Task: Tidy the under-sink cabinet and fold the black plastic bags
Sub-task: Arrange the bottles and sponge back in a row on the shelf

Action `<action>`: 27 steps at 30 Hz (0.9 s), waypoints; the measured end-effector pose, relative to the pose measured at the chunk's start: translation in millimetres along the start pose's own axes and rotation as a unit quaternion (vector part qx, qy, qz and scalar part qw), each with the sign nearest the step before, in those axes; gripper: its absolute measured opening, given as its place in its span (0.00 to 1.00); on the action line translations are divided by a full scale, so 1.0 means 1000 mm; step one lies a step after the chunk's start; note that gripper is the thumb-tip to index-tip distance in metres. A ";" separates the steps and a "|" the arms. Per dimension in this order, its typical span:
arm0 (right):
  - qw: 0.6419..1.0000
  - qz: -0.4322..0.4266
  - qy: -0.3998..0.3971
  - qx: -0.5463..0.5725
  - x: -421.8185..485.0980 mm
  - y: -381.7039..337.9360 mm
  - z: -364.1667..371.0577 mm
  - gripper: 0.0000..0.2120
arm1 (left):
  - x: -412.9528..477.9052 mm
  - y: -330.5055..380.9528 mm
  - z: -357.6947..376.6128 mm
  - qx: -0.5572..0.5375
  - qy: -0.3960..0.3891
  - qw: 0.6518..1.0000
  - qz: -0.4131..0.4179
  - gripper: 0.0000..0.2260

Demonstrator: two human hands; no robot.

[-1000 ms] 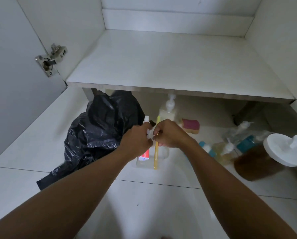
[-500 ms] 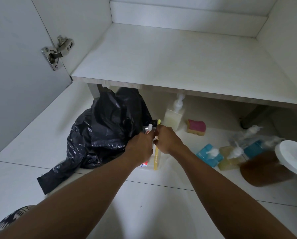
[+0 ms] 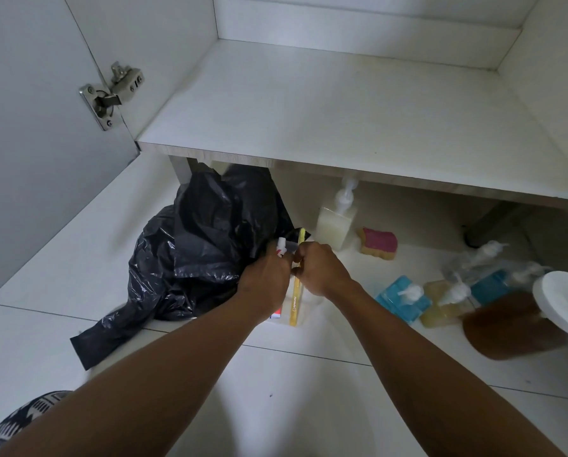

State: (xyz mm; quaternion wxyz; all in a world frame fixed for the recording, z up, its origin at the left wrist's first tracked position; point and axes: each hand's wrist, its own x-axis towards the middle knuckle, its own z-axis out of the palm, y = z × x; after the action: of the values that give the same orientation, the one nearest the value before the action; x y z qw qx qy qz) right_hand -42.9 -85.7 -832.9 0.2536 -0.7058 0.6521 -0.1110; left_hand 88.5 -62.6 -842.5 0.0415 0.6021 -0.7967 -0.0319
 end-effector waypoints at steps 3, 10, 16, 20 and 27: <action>1.000 0.003 0.003 -0.001 0.000 0.000 0.002 0.10 | -0.003 -0.005 -0.001 0.020 0.014 1.000 0.001 0.20; 0.999 0.024 0.025 0.016 -0.002 -0.004 0.003 0.05 | -0.004 -0.004 -0.002 -0.031 -0.005 0.999 -0.040 0.24; 0.999 0.019 0.027 0.017 -0.002 -0.003 0.000 0.08 | -0.004 -0.006 0.000 -0.085 0.000 0.996 -0.030 0.24; 0.999 0.024 0.029 0.027 -0.004 -0.002 -0.002 0.06 | -0.007 -0.004 0.000 -0.075 0.015 0.997 -0.021 0.25; 0.992 0.091 0.083 0.007 -0.024 0.009 -0.014 0.21 | -0.014 0.002 -0.009 -0.010 -0.022 0.999 -0.032 0.28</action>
State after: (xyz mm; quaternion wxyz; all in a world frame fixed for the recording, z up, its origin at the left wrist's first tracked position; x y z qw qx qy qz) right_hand -60.6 -65.1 -821.6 0.2127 -0.6302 0.7316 -0.1497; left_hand 90.9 -48.6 -833.9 0.0288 0.6261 -0.7773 -0.0541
